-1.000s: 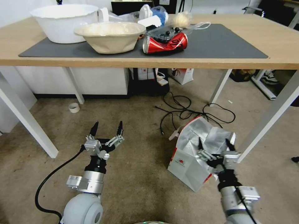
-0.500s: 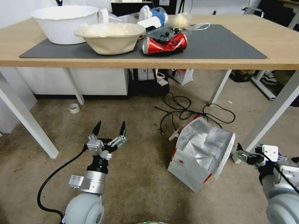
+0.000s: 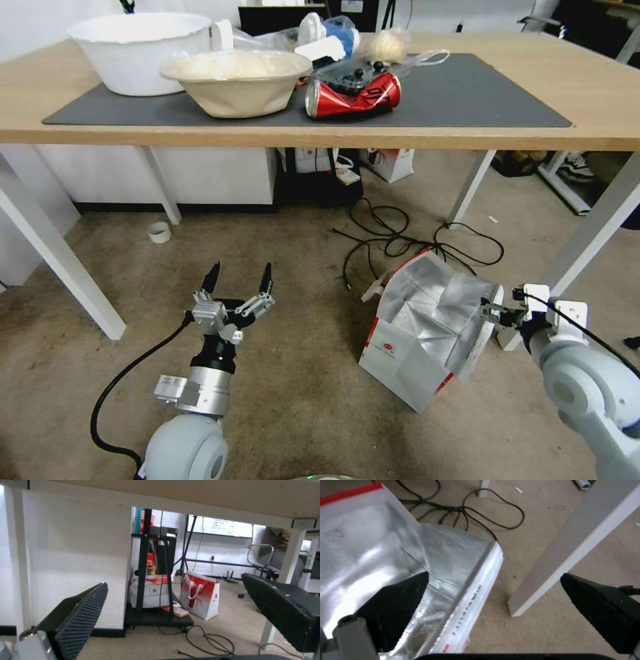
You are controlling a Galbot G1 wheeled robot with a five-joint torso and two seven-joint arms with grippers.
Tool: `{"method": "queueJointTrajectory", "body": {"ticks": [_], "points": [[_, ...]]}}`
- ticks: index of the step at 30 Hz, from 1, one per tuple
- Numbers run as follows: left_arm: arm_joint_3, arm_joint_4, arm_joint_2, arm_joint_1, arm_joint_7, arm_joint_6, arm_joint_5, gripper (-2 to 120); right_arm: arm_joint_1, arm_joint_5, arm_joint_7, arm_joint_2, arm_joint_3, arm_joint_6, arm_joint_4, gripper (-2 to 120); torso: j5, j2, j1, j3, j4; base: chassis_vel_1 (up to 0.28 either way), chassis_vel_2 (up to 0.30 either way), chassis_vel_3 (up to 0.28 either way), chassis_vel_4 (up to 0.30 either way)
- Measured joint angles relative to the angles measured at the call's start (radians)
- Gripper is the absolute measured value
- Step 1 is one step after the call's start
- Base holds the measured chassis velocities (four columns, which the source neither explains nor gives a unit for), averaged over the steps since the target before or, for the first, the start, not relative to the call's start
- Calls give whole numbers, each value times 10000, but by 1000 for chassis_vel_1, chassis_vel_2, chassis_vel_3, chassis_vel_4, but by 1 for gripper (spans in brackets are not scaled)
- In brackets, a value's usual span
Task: Pick up the food delivery bag from the floor and place it on the table.
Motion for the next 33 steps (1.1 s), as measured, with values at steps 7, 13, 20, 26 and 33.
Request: {"method": "queueJointTrajectory", "body": {"ticks": [7,13,20,26,33], "points": [[174,124,-72,-185,-38,220,-68,100,53,626,338,-387,-106,0,-362,100,0,3,1,0,-1,0,0,0,0],[200,166,-95,-139,-45,220,-33,100,499,747,335,-443,-733,0,-595,100,0,5,0,-1,0,0,0,0,0],[112,114,-97,-91,-86,215,-15,100,971,750,504,-331,-1515,0,-1027,100,0,7,1,0,-1,0,0,0,0],[94,115,-103,-74,-103,191,5,100,1186,734,662,-141,-2039,0,-1274,100,0,8,1,-1,-1,0,0,0,0],[98,113,-144,14,-106,100,91,100,1196,674,753,-6,-2196,0,-1503,100,-1,9,1,-1,-1,0,0,0,0]]}}
